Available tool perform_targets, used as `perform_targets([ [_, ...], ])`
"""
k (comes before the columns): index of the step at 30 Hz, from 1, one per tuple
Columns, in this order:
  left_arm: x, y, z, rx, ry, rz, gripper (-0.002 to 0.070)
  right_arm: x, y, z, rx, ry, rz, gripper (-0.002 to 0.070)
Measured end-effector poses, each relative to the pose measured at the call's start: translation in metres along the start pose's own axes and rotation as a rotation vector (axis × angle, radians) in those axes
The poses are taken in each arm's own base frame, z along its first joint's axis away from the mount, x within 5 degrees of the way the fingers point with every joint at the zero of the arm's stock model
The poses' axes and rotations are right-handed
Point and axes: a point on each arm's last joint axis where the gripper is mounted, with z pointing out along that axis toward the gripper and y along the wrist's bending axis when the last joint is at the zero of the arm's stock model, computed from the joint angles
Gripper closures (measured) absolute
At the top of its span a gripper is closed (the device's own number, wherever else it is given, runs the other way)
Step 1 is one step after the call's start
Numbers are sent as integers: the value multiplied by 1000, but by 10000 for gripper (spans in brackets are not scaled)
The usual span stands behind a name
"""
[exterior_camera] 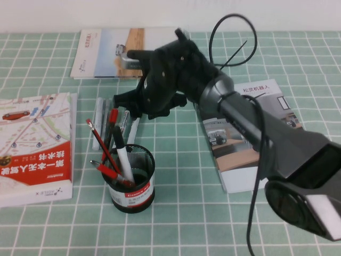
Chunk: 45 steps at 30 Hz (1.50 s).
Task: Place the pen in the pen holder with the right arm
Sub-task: Pick up the pen on the table, then place the pen onto the pen holder
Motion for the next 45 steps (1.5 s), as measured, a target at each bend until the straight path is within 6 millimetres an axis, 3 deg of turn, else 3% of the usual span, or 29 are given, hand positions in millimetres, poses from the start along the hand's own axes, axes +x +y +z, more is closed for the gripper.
perform_targets([
  [6,0,0,0,0,0,0,679,5,-2,21,17,-5,5,400],
  [15,0,0,0,0,0,0,679,8,-5,28,37,9,1,401],
  [19,0,0,0,0,0,0,679,11,-8,26,77,44,-24,463],
  [22,0,0,0,0,0,0,679,12,-10,25,105,61,-37,562],
  [30,0,0,0,0,0,0,679,13,-11,21,120,87,-88,568],
  [35,0,0,0,0,0,0,679,8,-7,-2,129,82,-147,568],
  [41,0,0,0,0,0,0,679,-2,1,-67,120,19,-182,568],
  [45,0,0,0,0,0,0,679,8,-3,-96,148,49,-199,568],
])
